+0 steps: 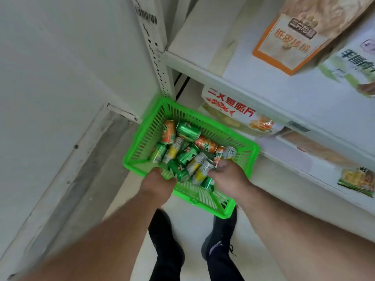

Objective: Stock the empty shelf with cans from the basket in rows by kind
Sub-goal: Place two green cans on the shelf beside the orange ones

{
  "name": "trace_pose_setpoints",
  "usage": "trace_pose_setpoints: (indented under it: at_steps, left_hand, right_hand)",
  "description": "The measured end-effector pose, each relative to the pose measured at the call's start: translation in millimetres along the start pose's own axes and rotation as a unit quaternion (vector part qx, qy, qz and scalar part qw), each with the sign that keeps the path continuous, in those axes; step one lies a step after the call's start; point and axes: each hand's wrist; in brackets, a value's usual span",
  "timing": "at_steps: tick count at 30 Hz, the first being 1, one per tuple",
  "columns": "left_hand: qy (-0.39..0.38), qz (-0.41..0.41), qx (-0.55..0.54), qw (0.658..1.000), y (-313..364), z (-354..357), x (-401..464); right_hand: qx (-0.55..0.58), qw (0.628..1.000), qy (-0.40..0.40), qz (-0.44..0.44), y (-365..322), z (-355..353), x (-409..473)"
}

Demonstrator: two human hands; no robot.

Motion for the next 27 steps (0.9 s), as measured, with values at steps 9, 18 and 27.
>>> trace_pose_setpoints:
  at_steps: [9,18,27]
  left_hand:
    - [0.027,-0.092,-0.030,0.995,10,62,103]
    - [-0.010,-0.113,0.034,0.993,3,120,210]
    - [0.012,0.302,0.521,0.798,-22,109,246]
  right_hand:
    - [-0.208,0.968,0.025,-0.140,-20,30,119]
    - [-0.383,0.889,0.052,-0.247,-32,78,224]
    - [-0.519,0.793,0.174,-0.268,-15,110,278]
Point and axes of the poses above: each hand's wrist, its own x-axis towards the middle knuckle, its own z-axis out of the palm, y = z × x, and after that the axes turned 8 degrees about x, right-handed
